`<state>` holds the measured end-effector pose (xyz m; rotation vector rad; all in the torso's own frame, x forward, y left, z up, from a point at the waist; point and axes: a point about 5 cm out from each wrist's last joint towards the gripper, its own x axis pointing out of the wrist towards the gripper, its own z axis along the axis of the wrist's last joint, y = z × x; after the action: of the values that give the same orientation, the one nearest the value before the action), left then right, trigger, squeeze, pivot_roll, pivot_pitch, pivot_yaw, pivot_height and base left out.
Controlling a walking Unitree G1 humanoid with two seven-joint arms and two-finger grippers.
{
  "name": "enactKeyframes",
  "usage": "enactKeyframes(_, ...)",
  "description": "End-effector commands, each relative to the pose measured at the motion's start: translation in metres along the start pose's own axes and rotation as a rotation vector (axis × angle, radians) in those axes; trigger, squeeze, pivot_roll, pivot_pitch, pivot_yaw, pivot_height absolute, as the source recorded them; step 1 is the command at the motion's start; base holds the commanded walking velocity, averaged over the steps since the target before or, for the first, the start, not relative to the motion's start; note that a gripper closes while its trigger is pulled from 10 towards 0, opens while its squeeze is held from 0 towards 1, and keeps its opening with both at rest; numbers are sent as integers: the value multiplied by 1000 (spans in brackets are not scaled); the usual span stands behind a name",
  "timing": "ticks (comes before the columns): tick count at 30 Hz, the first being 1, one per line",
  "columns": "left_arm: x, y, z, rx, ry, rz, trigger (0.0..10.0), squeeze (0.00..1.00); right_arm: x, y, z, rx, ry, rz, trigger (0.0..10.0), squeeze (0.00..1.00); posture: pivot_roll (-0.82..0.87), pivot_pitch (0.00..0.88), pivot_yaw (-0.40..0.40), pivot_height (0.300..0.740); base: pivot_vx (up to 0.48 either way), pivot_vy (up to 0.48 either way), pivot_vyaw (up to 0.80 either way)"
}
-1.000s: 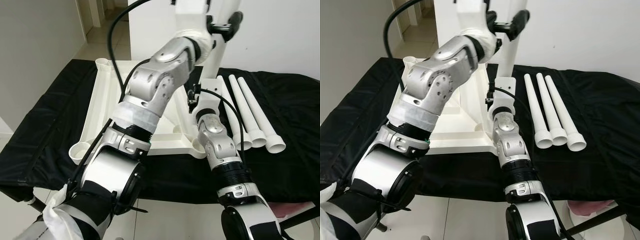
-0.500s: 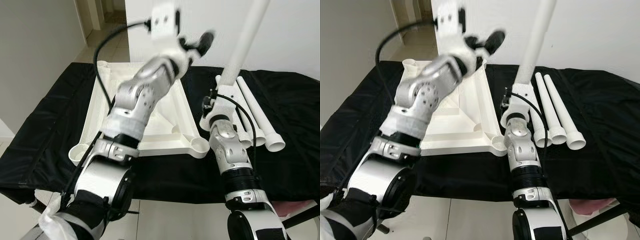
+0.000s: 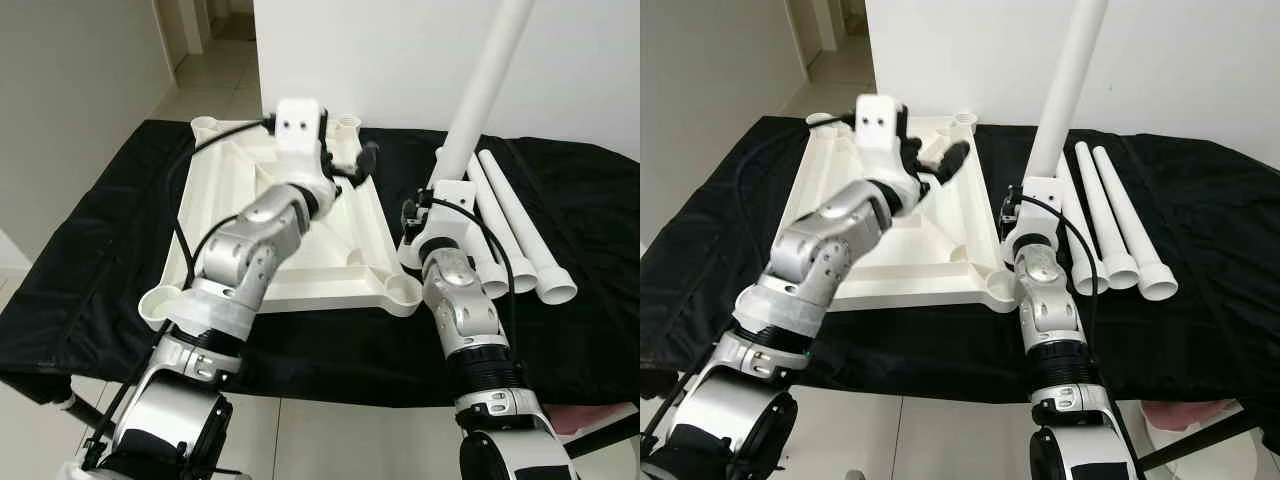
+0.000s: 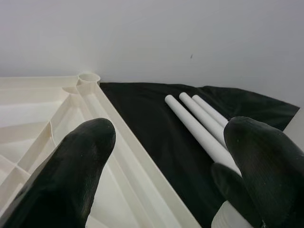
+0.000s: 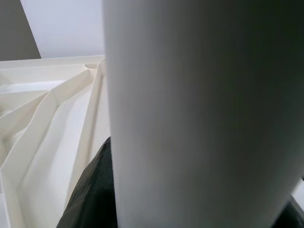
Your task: Building children table
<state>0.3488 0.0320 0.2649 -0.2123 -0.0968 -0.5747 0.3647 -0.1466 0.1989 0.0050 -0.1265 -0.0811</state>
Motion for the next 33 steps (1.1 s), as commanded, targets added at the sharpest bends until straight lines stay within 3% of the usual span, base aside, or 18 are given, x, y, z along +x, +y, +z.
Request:
enactKeyframes(1,-14,-14,-34,44,94,-349,10000,0,-3,-9,-2,15,-14,14,10000,0,64,57,22,740,0,0,0)
enactKeyframes(9,-28,-19,-54,126,133,-464,10000,0,-8,-10,-3,5,-32,84,10000,0,64,54,20,740,0,0,0)
enactKeyframes(11,-42,-23,-72,135,214,-549,10000,0,-16,-8,-7,2,-47,158,10000,0,64,53,23,740,0,0,0)
enactKeyframes(17,-52,-28,-82,148,257,-615,10000,0,-22,-6,-11,15,-49,209,10000,0,65,52,22,740,0,0,0)
enactKeyframes(22,-69,-32,-90,225,298,-714,10000,0,-34,-2,-13,40,-76,297,10000,0,76,59,19,740,0,0,0)
enactKeyframes(33,-73,-31,-94,236,326,-714,10000,0,-42,-2,-21,28,-61,352,10000,0,73,83,17,740,0,0,0)
